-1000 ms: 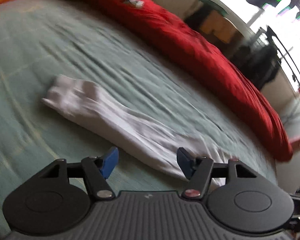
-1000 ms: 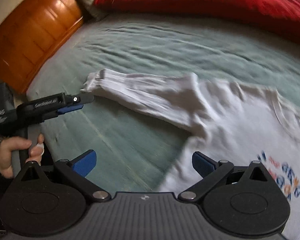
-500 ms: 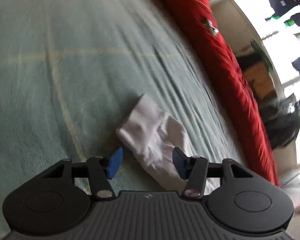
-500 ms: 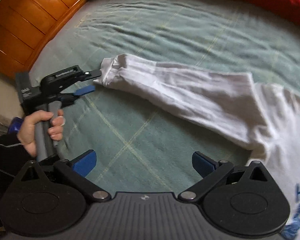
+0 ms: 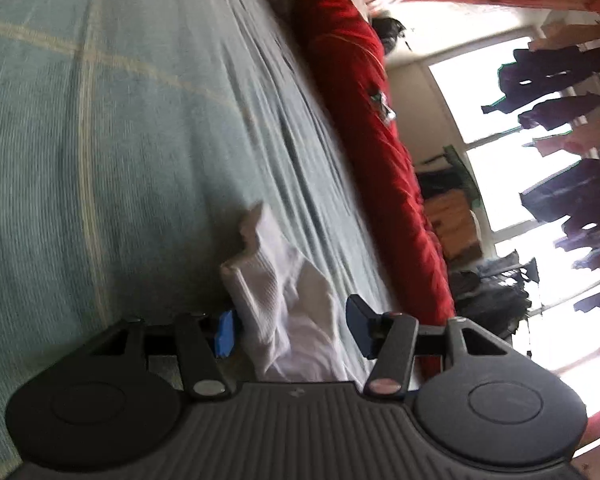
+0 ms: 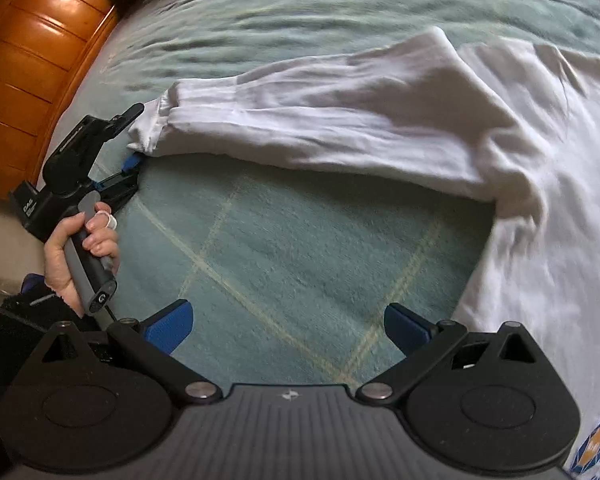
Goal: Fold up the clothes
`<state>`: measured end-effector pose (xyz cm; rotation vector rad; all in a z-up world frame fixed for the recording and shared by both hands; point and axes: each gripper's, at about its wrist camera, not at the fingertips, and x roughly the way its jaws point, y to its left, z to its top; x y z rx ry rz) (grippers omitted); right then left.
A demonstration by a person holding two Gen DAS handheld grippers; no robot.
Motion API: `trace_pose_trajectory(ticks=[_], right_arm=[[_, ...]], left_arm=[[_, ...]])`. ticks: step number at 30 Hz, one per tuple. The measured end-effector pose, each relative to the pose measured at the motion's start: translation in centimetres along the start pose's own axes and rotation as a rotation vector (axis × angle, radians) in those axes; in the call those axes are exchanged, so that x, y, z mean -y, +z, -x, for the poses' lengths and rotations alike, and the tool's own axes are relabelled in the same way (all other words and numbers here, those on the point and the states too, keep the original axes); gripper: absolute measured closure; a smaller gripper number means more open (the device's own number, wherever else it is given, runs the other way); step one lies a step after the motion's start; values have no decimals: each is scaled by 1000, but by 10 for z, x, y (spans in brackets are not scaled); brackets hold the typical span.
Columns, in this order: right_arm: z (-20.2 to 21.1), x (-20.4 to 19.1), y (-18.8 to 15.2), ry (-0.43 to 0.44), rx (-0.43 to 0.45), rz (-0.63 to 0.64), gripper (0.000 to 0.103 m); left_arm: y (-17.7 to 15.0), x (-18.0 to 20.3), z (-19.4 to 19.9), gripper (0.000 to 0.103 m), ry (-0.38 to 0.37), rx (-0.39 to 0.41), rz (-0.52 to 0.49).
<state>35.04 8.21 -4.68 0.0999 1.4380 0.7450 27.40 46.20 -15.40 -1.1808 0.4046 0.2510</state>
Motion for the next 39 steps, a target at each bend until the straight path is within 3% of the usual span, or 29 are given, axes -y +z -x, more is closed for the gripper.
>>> trace_pose_trajectory(ticks=[3,4,5,7,15,24,26,30,31,34,39], right_arm=[[0,2,-3,4,-8,-6,0],[1,2,-3,4,-6,-2,0],[1,2,-3,5,-3,1,0],[1,3,-4,9,2,-2,0],[-2,7,-9,-6,8,-18,0],[-6,11,-12,-29,16,-25,0],[-6,12,-13,-44,18,-25,0],[5,15,-11,-72,61,-14,0],[9,16,-10,-77,77,-13,0],[18,23,-7,-103,120,-26,0],[26,41,-9,-153,151,-73,0]], left_arm=[[2,-1,4,50,-26,11,-16],[4,-3,5,56,-39,21,4],[9,-3,5,78,-37,24,14],[9,6,6,99,1,27,-21],[29,40,44,99,162,80,-220],[41,19,51,98,309,24,-202],[41,15,57,92,377,11,-210],[50,29,76,93,514,19,-252],[49,42,76,90,499,6,-301],[40,82,67,69,450,-66,-461],[-21,144,8,59,394,-282,-820]])
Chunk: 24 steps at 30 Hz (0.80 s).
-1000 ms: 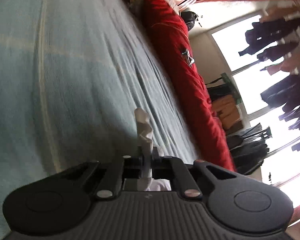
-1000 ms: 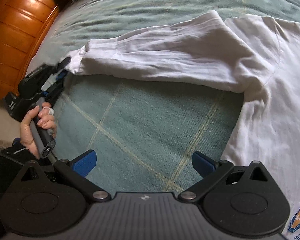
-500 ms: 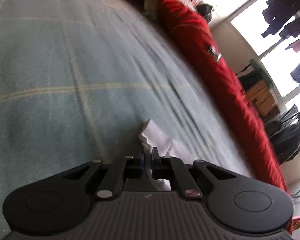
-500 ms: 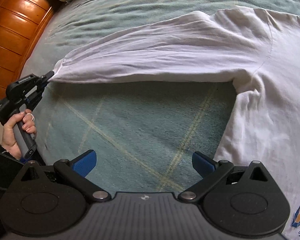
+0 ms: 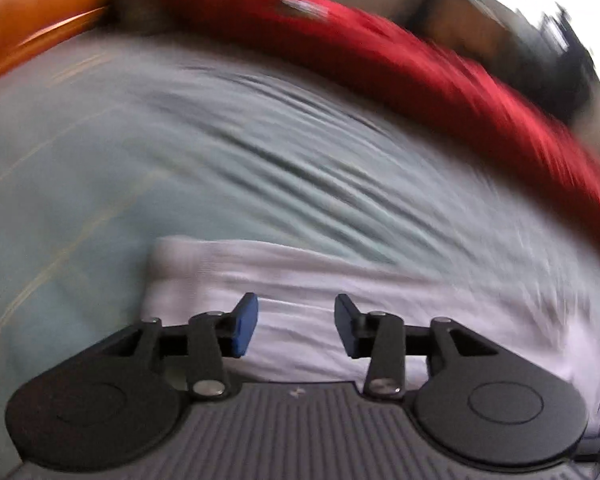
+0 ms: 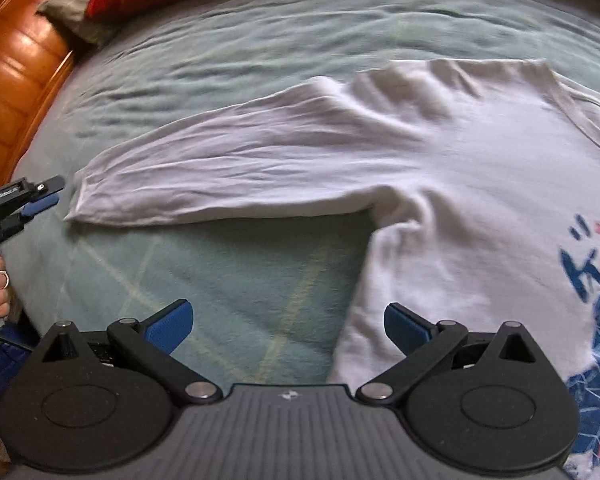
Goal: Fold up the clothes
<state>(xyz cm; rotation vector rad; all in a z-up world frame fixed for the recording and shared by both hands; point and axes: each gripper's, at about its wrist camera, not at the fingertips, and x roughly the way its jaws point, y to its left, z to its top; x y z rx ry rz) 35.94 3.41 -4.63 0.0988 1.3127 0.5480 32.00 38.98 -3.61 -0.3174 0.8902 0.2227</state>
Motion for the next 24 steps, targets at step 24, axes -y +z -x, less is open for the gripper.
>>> trace_pose_trajectory(ticks=[24], right_arm=[[-22,-7,-4,162,131,202,0]], left_arm=[[-23,60,-53,44,120,-83,-213]])
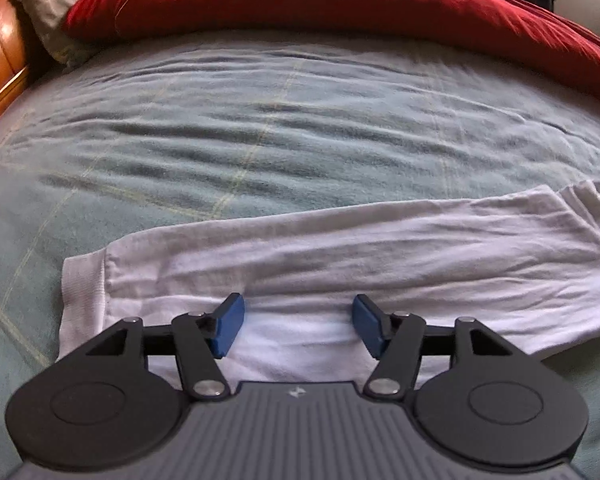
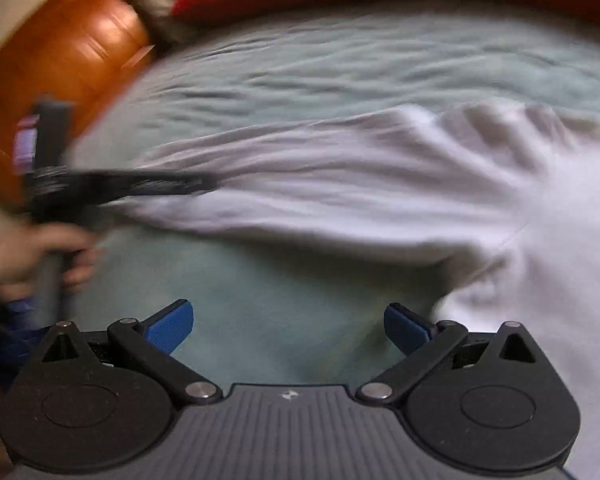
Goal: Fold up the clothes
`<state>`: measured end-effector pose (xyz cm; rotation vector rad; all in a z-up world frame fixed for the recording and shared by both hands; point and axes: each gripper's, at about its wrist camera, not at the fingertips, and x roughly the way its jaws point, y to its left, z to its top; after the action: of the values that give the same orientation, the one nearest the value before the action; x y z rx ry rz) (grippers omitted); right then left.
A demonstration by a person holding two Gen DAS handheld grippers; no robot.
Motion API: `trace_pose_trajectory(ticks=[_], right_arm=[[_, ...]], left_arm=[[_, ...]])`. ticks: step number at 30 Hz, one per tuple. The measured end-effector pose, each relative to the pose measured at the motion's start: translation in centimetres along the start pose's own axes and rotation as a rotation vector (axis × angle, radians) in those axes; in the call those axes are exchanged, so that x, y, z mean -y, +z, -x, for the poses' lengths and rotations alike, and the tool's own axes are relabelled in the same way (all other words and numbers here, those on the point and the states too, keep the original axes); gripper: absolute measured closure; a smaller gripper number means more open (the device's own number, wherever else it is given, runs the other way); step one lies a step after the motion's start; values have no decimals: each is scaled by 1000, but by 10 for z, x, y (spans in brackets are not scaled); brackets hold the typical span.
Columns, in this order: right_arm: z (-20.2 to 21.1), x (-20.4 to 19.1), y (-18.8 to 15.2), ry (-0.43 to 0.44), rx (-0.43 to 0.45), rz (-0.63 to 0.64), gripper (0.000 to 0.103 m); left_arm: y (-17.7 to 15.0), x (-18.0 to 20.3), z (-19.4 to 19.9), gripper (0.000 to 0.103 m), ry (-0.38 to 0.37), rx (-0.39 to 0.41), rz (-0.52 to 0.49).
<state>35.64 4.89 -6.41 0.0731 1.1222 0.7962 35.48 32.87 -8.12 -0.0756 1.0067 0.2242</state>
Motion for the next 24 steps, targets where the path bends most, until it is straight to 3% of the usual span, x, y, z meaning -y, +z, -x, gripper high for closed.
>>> trace_pose_trajectory(ticks=[1,3,5,7,10,14,16,19,24], right_arm=[[8,-1,-2,3,5,8,0],[24,7,-8,-89,37,4,0],[27,20,-14,-124,28,-51,0],[14,26,-19,-62,-26,-115,0],[-6,21,-24,55,-107,-174,0],[10,26,-16,62,-54,-176,0],[24,40,-11,0,-17,-165,0],[39,65,-10,-116,5,-144,0],[53,102,-18,-212,20,-198,0]], left_arm=[[1,2,4,44,-13,7,8],[1,7,12,43,-50,27,10],[1,16,19,42,-87,47,-6],[0,24,17,41,-106,35,-22],[-1,23,1,41,-120,-55,25],[16,24,9,44,-164,-87,59],[28,33,17,44,-215,-73,55],[44,71,14,41,-398,-71,12],[61,138,0,41,-678,-90,-49]])
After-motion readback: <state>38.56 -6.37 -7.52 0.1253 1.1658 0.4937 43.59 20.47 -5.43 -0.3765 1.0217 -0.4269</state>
